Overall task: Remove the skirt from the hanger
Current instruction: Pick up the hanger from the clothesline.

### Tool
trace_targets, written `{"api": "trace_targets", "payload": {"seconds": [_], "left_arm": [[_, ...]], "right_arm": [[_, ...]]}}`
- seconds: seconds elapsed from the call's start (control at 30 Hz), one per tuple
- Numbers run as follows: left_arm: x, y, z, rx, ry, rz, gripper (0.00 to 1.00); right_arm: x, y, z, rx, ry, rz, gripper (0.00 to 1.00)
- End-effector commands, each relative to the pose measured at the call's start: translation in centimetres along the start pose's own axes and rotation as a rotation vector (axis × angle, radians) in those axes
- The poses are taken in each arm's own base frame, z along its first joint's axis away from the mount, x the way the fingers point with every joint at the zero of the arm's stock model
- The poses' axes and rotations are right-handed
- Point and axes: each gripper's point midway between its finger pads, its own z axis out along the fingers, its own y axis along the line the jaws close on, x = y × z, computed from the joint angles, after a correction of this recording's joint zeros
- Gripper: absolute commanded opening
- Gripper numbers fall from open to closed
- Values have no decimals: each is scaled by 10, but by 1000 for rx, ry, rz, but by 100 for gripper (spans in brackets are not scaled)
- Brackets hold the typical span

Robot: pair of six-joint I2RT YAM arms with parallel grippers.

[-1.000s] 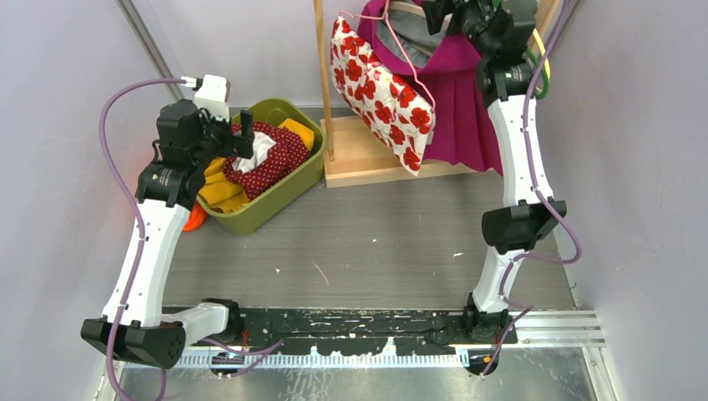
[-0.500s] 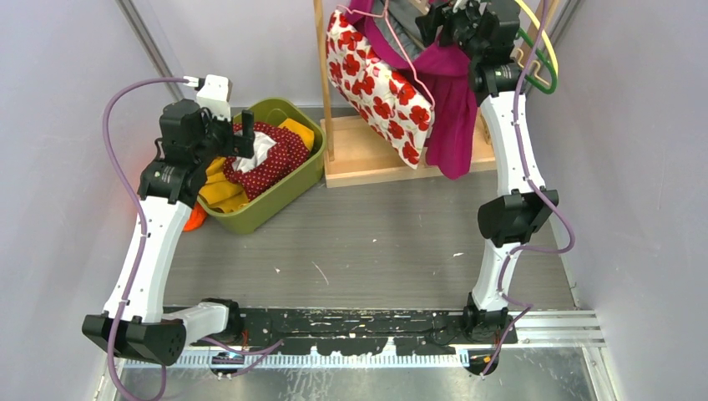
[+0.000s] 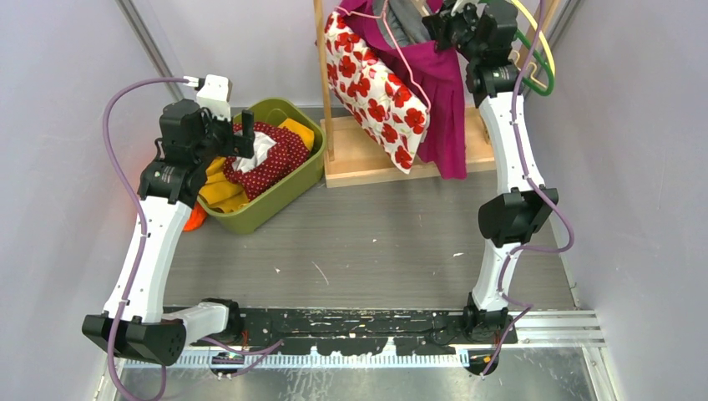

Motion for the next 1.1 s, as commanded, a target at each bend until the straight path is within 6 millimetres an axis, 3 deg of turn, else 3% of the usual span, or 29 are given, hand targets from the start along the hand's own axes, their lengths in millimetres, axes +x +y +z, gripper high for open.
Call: {"api": "trace_targets", "payload": {"seconds": [0.0,0.1,0.23,0.5,0.7,0.87,1.07], "left_arm": [[-15,0,-3,0,-52,8,99],[-14,0,-3,-1,-50,7,99],[-16,0,-4,1,-57,4,99],[-20,-2,-5,10,-70,-6,99],[-21,1,-10,-8,-80,2,99],[-22,2,-13,-11,-87,5,99],[-23,0,-13,-2,-89,-2,99]], "right_arm": [[-16,3,-11,-3,-29,0,1],[-20,6,-16,-10,-38,-9,0],[-40,7,-27,10,-79,-30,0],[-116,3,-53,89,-285,-47,0],[-157,0,-68,129,-412,-57,0],[-178,1,-78,136,-458,-57,0],[-190,10,-100,136,-461,-87,0]]}}
